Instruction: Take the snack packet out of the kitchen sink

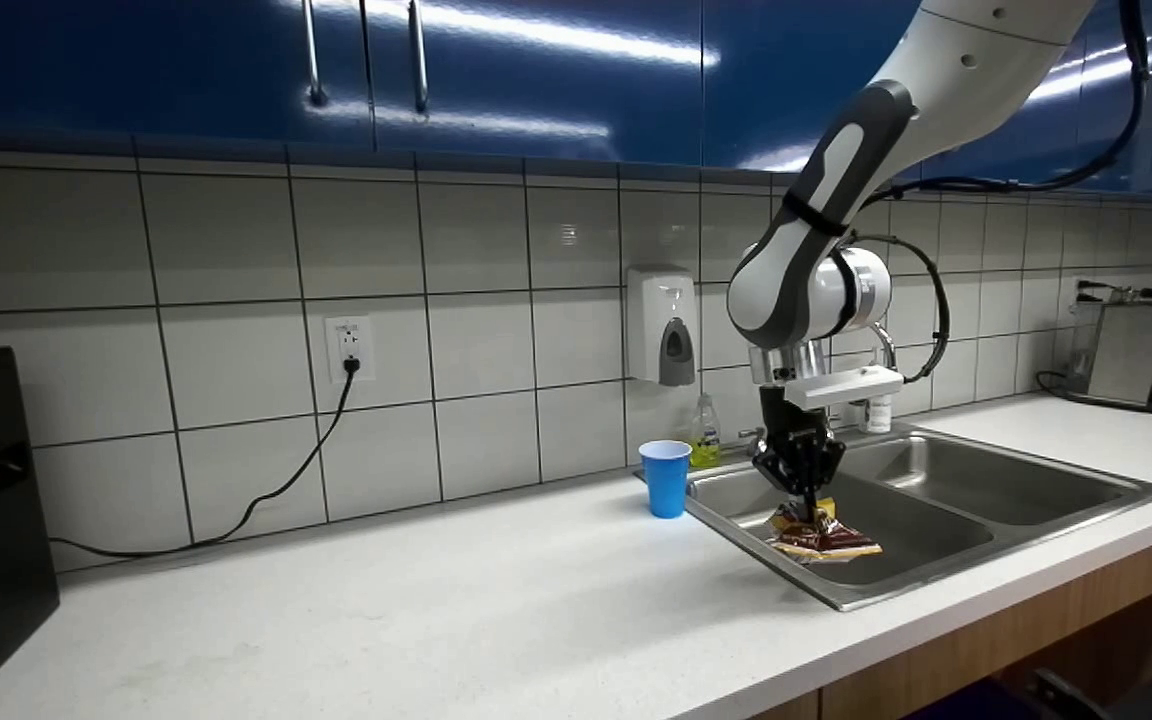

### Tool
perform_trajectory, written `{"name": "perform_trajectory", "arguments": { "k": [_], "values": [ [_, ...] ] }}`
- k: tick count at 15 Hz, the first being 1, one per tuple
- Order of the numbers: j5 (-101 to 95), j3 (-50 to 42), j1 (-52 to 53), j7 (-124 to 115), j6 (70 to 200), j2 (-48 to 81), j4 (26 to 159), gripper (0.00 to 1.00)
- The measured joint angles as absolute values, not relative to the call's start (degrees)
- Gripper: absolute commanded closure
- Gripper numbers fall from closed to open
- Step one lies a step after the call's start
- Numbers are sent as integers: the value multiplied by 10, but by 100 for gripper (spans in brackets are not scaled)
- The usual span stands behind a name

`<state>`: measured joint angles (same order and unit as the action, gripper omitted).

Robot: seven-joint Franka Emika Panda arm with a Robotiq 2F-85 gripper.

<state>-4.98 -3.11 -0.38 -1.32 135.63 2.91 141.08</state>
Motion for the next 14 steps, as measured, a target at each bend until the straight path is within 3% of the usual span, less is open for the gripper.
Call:
{"name": "perform_trajectory", "arguments": {
  "k": [14],
  "values": [
    [-56,-10,20,-13,1396,68,1401,100]
  ]
}}
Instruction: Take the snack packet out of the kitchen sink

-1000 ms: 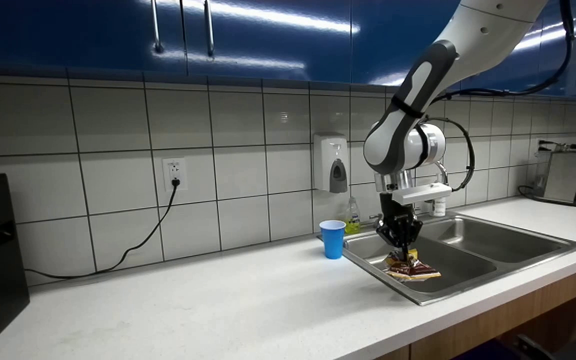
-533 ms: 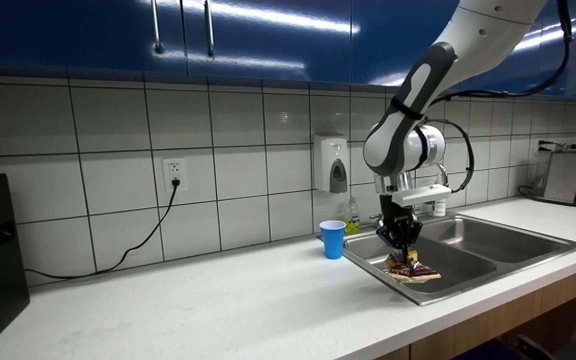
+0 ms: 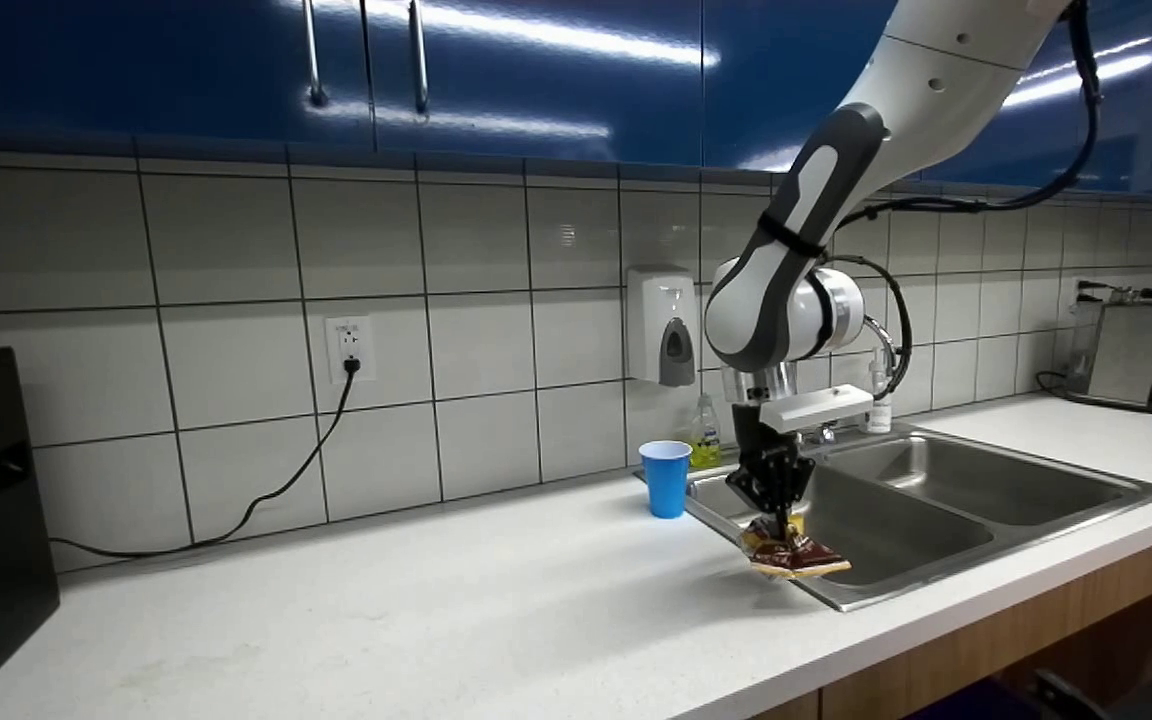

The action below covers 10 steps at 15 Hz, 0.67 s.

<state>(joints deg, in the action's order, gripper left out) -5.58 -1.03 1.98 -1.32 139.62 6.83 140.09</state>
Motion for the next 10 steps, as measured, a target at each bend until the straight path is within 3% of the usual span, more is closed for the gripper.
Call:
{"name": "perform_trajectory", "arguments": {
  "k": [10],
  "values": [
    [-80,8,57,-17,1420,97,1373,100]
  ]
}}
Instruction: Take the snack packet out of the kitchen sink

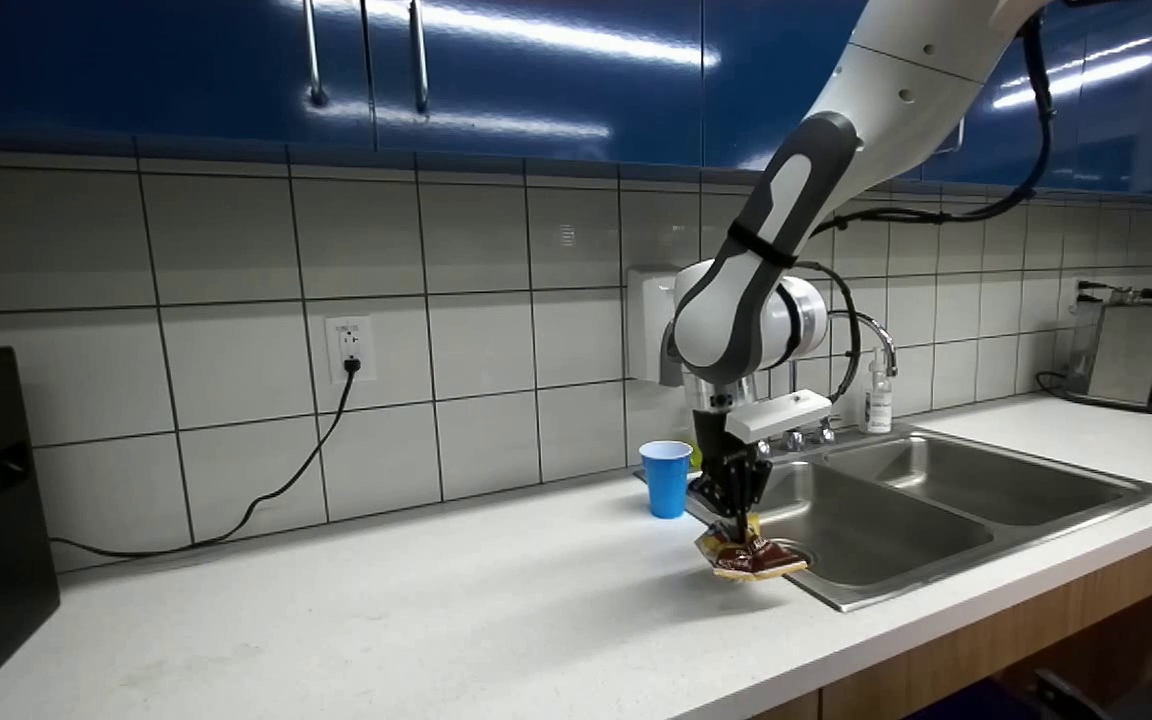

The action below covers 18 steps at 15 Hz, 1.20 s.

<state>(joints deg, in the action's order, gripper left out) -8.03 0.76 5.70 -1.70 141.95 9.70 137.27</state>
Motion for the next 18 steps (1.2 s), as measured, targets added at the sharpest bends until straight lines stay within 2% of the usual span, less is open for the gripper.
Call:
{"name": "perform_trajectory", "arguments": {
  "k": [14,15,16,18],
  "values": [
    [-103,8,67,-31,1420,139,1350,100],
    [-106,8,67,-34,1420,140,1349,74],
    [-107,8,68,-36,1420,142,1348,72],
    [-109,8,68,-40,1420,144,1348,58]
  ]
}}
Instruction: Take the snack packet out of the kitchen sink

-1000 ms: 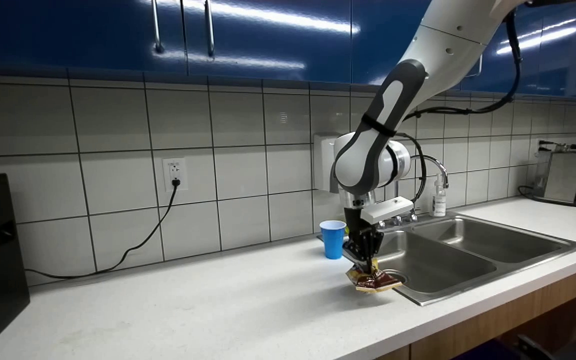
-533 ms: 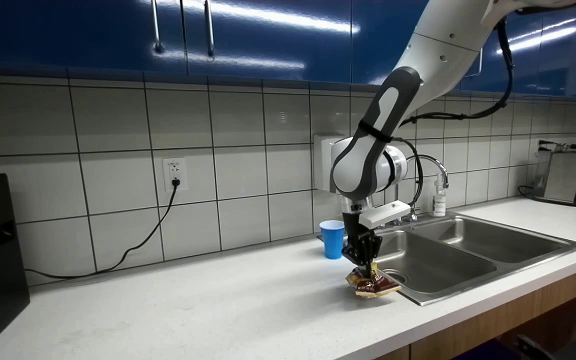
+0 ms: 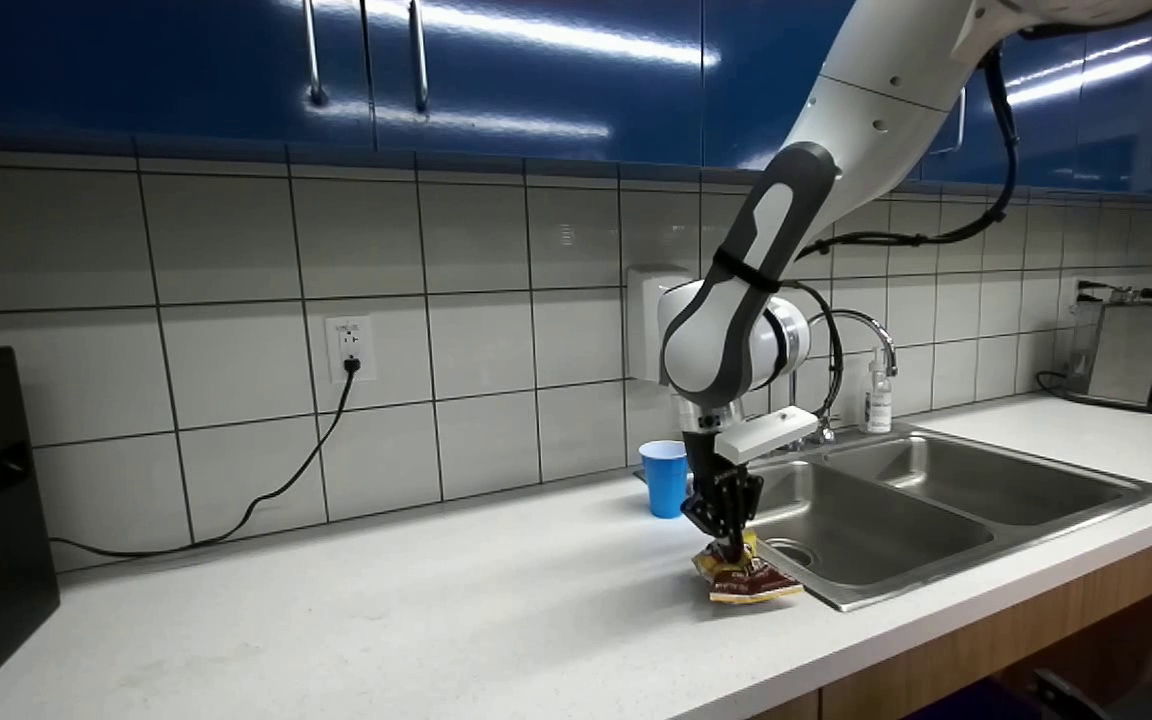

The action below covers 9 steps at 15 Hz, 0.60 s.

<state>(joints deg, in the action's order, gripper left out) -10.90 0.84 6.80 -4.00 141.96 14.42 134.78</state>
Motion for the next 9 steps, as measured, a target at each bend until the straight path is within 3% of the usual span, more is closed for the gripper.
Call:
{"name": "perform_trajectory", "arguments": {
  "k": [6,8,9],
  "values": [
    [-109,8,68,-44,1420,143,1346,12],
    [-108,8,68,-45,1420,138,1346,0],
    [-107,8,68,-45,1420,134,1346,0]
  ]
}}
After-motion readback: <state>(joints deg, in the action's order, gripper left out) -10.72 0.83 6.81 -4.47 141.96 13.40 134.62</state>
